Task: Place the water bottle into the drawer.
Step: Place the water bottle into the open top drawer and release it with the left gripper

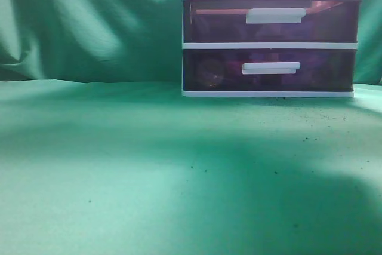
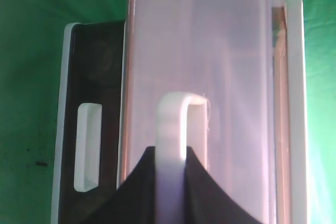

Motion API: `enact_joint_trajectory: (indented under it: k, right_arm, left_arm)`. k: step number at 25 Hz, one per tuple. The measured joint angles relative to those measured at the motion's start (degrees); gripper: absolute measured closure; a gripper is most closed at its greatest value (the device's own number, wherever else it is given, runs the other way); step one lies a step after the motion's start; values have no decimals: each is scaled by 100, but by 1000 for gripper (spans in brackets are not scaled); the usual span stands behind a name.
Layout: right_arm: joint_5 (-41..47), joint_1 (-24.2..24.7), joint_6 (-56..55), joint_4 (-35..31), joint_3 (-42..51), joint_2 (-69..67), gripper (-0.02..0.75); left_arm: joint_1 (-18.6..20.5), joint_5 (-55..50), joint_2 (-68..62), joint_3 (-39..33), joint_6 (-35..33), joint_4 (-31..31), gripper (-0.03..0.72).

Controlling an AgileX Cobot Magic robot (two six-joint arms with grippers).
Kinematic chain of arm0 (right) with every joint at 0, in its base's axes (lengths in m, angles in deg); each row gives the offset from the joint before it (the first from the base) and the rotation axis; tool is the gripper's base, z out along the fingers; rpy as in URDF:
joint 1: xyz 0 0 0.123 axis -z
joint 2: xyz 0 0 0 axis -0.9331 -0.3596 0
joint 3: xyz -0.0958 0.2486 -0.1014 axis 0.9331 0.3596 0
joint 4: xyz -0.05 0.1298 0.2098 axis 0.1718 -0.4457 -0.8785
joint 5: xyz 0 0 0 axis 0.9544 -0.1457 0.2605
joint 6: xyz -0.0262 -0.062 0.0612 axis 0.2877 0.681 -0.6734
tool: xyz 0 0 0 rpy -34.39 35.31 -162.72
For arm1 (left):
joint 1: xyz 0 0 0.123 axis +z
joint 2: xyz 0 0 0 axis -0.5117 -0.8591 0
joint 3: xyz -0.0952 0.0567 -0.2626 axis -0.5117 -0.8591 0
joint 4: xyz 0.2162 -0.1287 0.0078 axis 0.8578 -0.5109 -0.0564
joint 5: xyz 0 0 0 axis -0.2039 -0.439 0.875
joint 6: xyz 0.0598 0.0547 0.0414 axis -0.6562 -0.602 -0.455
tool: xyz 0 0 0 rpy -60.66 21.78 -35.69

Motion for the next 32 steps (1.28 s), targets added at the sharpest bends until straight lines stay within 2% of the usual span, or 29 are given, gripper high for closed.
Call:
enact_joint_trajectory:
  k: [4,10,16,18,22,24,27,30,32]
  right_arm:
    - [4,0,0,0,0,0,655]
    - [27,0,0,0,0,0,655]
    - [55,-12,-138,0,0,0,655]
    - [69,-12,-177,0,0,10,655]
    - [116,-24,-213,12,0,10,655]
    - [116,-27,-213,12,0,10,655]
    - [116,-27,-235,12,0,10,655]
    - [116,-27,-317,21,0,10,655]
    - [130,-27,-379,47,0,10,655]
  left_arm:
    - [-353,392,-773,352,-84,736,416]
    - [-474,787,-1484,375,-566,889,416]
    - [-479,815,-1727,375,137,1233,416]
    - [-479,834,-1730,375,260,1242,333]
    - [-488,960,-1730,425,618,1211,88]
    - [-488,1031,-1730,425,697,1156,30]
    - [-541,1238,-1730,425,711,878,45]
    - [-694,1528,-1730,425,487,655,160]
    - [-843,1696,-1730,425,120,415,155]
